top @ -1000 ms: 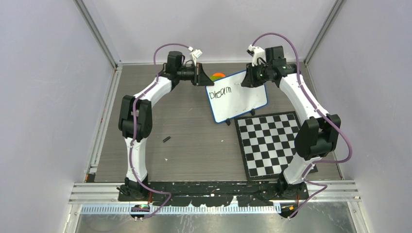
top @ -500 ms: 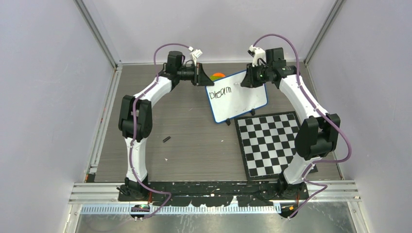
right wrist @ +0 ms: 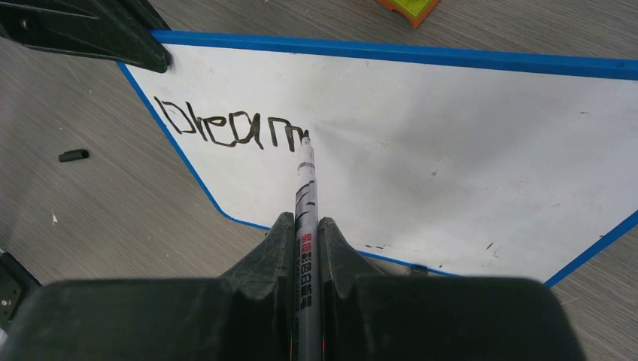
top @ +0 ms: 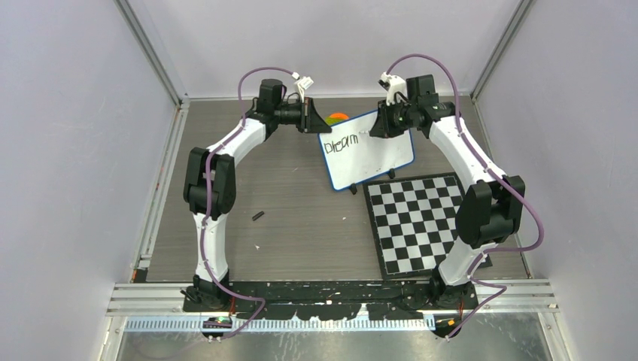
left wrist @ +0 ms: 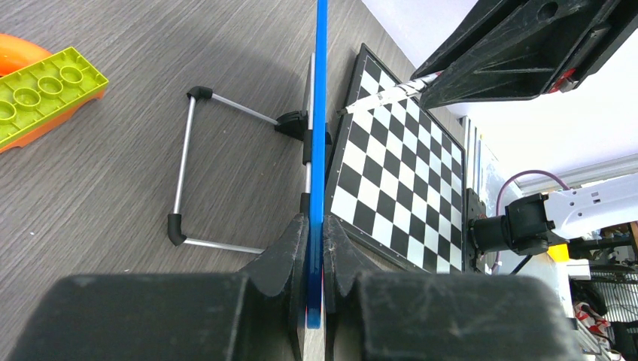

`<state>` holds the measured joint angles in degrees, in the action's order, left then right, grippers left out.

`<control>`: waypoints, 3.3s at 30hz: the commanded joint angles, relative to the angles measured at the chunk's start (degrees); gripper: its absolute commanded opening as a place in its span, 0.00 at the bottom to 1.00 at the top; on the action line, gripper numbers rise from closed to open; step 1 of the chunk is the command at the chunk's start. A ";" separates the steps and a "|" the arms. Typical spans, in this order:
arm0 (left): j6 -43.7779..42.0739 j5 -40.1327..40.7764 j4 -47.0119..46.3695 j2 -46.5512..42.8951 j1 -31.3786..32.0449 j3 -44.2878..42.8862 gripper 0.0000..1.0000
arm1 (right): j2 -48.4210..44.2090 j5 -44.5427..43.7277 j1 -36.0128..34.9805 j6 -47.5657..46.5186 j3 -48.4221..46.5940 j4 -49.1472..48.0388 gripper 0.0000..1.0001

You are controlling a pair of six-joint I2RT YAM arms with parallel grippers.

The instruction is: Write a sentence on the whiteboard

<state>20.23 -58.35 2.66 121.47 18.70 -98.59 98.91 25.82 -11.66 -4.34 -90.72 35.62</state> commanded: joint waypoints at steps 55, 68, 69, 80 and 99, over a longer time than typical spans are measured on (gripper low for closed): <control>-1.24 -0.77 5.39 0.61 1.71 -0.73 0.00 | 1.24 -7.43 -1.05 -3.45 -0.44 1.25 0.00; -1.51 -1.15 5.52 0.76 1.76 -0.40 0.00 | 1.80 -5.26 -4.19 -2.87 -0.10 2.00 0.00; -1.58 -1.15 5.58 0.80 1.78 -0.38 0.00 | 1.81 -5.21 -4.25 -2.74 -0.34 2.07 0.00; -3.84 -1.47 8.60 1.22 1.78 -1.65 0.00 | -1.39 1.66 -0.83 -3.09 -2.26 4.90 0.00; -9.07 -0.01 15.39 1.65 1.87 -3.95 0.00 | -1.18 4.81 5.71 -3.57 -1.14 2.27 0.00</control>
<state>12.95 -57.80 11.49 121.60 19.07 -102.21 99.46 28.93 -5.78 -7.62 -90.54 40.95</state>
